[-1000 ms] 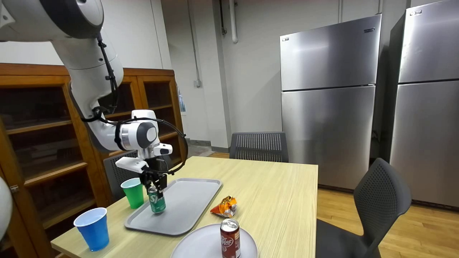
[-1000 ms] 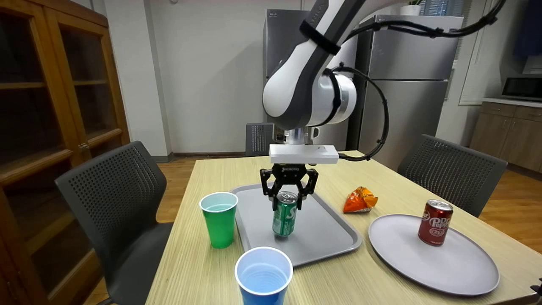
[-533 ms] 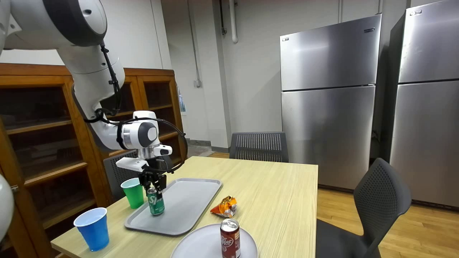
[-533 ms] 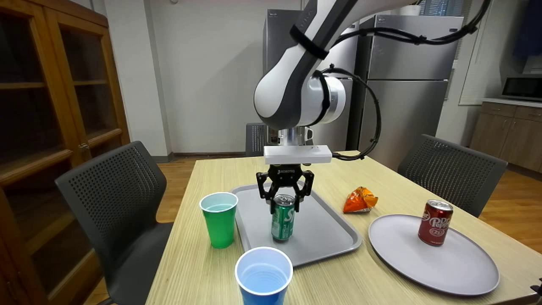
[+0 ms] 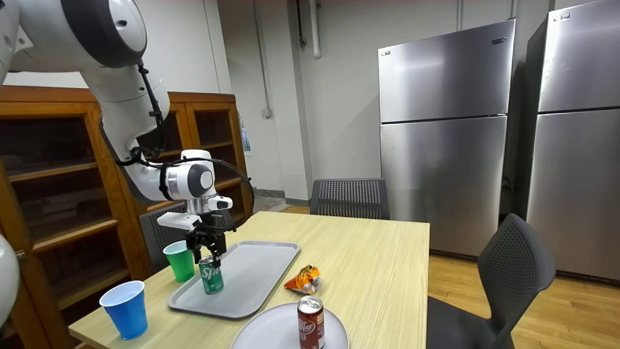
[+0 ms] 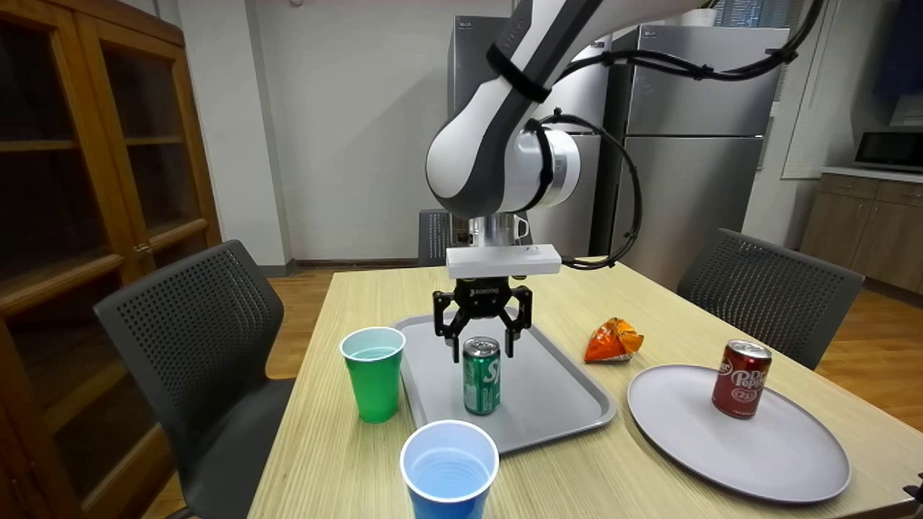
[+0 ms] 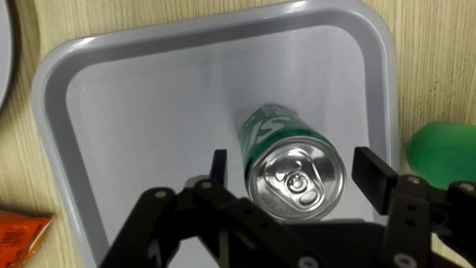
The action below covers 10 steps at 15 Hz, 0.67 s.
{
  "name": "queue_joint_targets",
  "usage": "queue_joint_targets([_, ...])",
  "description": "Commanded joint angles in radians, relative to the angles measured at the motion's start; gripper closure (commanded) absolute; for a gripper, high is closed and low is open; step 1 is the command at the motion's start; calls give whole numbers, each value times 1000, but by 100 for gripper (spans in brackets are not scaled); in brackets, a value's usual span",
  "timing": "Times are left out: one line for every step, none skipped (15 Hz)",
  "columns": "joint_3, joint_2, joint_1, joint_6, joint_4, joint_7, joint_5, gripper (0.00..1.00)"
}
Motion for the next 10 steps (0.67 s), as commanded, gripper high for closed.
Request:
queue_joint_targets([3, -32, 4, -65, 19, -41, -7, 0])
queue_joint_targets([3, -42, 4, -69, 15, -47, -7, 0])
queue_joint_targets([1, -59, 4, -73, 8, -45, -7, 0])
queue_joint_targets([-1, -72, 4, -74, 2, -44, -8, 0])
queue_joint_targets([-3, -89, 4, -84, -5, -37, -8, 0])
queue_joint_targets([-8, -103, 7, -93, -9, -28, -14, 0])
queue_joint_targets([-11, -118, 7, -104, -15, -28, -21, 0])
queue_joint_targets([-15, -132, 8, -116, -20, -22, -29, 0])
queue_joint_targets([-18, -150, 4, -117, -32, -18, -32, 0])
queue_joint_targets([-20, -164, 0, -123, -41, -20, -34, 0])
